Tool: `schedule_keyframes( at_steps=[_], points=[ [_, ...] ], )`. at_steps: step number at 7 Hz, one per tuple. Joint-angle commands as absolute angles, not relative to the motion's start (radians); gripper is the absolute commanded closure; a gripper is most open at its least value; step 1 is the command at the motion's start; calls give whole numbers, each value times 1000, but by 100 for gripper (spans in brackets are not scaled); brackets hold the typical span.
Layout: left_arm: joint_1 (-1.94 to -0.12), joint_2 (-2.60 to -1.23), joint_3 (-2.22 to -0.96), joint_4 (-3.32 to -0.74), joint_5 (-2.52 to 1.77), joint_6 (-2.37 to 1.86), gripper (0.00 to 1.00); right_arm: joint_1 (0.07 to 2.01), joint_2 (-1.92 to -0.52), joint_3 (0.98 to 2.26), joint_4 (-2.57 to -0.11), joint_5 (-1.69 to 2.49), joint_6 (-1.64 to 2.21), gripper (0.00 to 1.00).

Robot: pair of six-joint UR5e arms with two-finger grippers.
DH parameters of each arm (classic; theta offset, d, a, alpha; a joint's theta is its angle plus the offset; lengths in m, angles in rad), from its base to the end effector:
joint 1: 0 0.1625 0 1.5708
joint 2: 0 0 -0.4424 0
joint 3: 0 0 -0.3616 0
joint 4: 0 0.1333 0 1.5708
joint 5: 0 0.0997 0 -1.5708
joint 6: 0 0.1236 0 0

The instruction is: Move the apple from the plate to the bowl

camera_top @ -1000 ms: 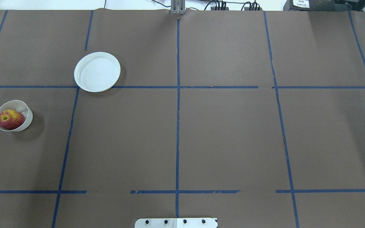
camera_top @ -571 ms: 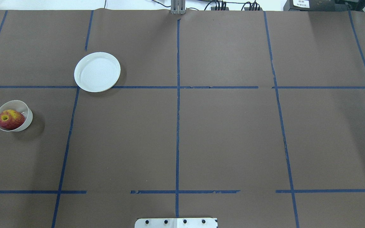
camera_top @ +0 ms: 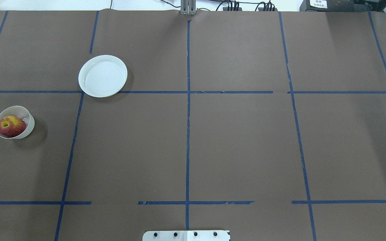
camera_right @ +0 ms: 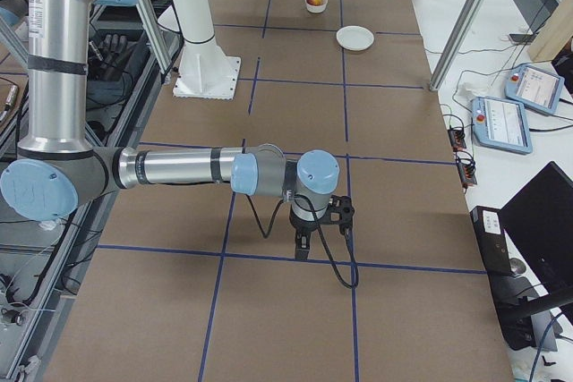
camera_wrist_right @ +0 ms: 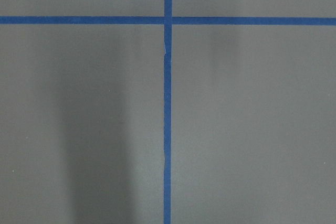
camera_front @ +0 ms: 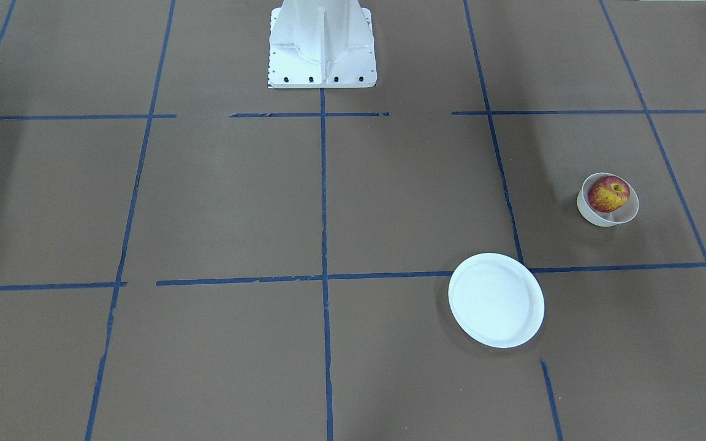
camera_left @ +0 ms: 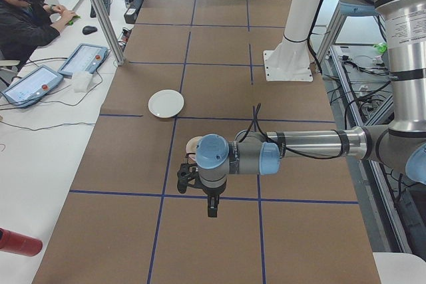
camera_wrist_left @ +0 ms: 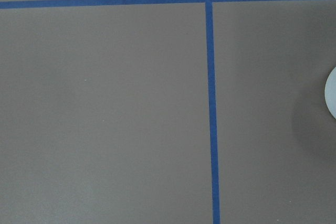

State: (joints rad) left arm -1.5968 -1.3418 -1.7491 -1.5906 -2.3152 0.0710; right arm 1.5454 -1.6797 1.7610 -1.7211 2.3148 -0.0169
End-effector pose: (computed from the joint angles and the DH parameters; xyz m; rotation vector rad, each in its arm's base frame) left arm -0.0588 -0.3561 0.7056 0.0067 0.7449 0.0314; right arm 0.0393 -0.4066 0.6705 -0.0690 -0.7434 -0.0146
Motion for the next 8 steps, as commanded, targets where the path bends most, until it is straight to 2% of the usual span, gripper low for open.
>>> schedule_keyframes(
  at_steps=[1, 8],
  points=[
    [-1597, -1344, -1738, -1591, -2301, 72, 0, 1545, -1680, 1761, -1721, 2315, -17, 0],
    [-1597, -1344, -1753, -1589, -2301, 72, 0, 1545, -1680, 1761, -1721, 2315, -17, 0]
  ],
)
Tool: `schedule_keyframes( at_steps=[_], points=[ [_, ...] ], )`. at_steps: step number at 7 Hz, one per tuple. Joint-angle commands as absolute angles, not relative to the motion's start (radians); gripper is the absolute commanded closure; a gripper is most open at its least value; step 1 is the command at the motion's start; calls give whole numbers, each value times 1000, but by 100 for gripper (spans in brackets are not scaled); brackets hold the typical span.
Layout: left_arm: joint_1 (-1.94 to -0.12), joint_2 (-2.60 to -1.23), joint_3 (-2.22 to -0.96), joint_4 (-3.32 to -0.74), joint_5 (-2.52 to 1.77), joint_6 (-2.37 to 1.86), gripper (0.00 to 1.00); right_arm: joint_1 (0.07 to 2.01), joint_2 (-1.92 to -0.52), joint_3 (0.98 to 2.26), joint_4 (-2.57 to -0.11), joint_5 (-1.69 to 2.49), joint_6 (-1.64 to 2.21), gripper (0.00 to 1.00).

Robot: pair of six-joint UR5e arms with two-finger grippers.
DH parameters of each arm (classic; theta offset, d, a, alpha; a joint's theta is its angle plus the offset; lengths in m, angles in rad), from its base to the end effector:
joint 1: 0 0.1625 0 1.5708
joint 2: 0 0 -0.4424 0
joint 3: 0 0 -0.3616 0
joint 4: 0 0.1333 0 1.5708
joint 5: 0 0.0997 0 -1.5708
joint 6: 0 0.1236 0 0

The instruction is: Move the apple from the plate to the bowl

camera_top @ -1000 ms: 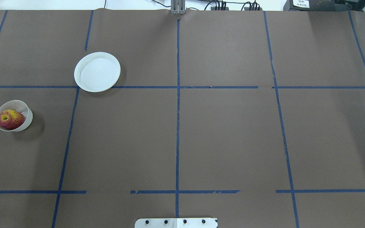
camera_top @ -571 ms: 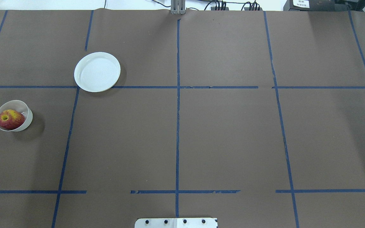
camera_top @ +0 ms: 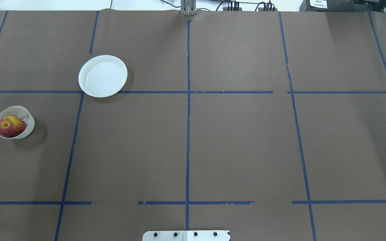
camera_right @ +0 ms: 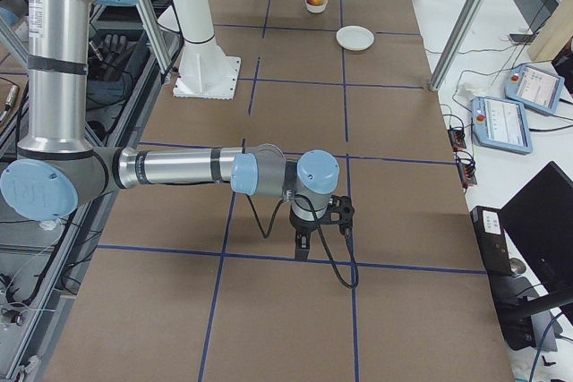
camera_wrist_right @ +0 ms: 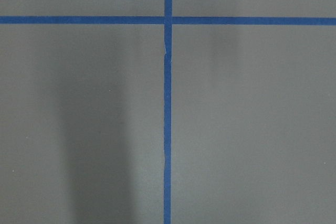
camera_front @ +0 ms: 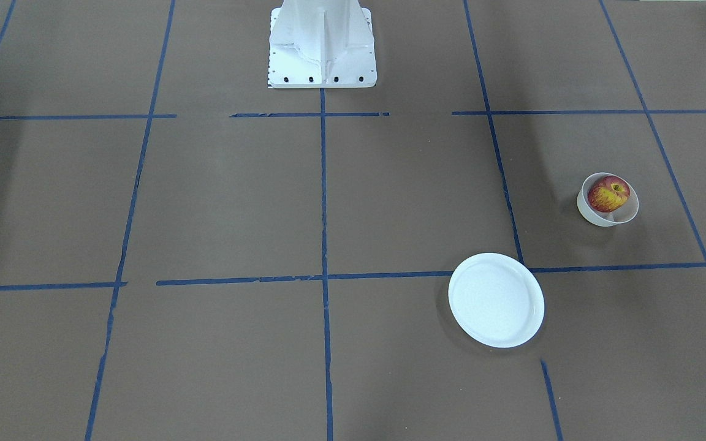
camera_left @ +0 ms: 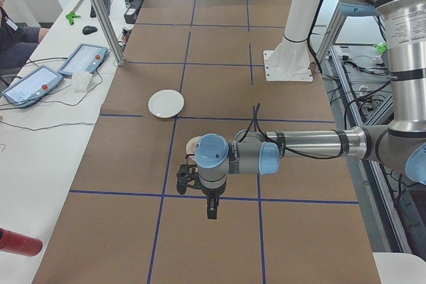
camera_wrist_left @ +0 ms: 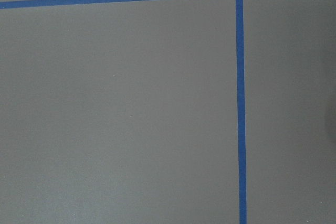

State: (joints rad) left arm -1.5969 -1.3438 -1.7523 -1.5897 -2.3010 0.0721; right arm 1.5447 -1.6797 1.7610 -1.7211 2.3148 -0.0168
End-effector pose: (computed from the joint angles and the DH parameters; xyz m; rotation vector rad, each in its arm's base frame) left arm -0.0602 -0.3574 0.7047 0.0105 0.7306 0.0342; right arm 0.0390 -0.4067 0.6705 -0.0693 -0.7434 -0.0152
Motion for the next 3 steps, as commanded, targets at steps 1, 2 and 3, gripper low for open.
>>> schedule_keyframes(
  at_steps=[1, 2, 3],
  points=[
    [-1597, -1345, -1753, -1589, -2301, 72, 0, 1545, -1680, 1761, -1721, 2315, -17, 0],
    [-1597, -1347, -1755, -1589, -2301, 72, 0, 1546, -1680, 1761, -1721, 2315, -17, 0],
    [-1597, -1347, -1756, -1591, -2301, 72, 0, 1545, -1680, 1761, -1721, 2315, -17, 0]
  ],
)
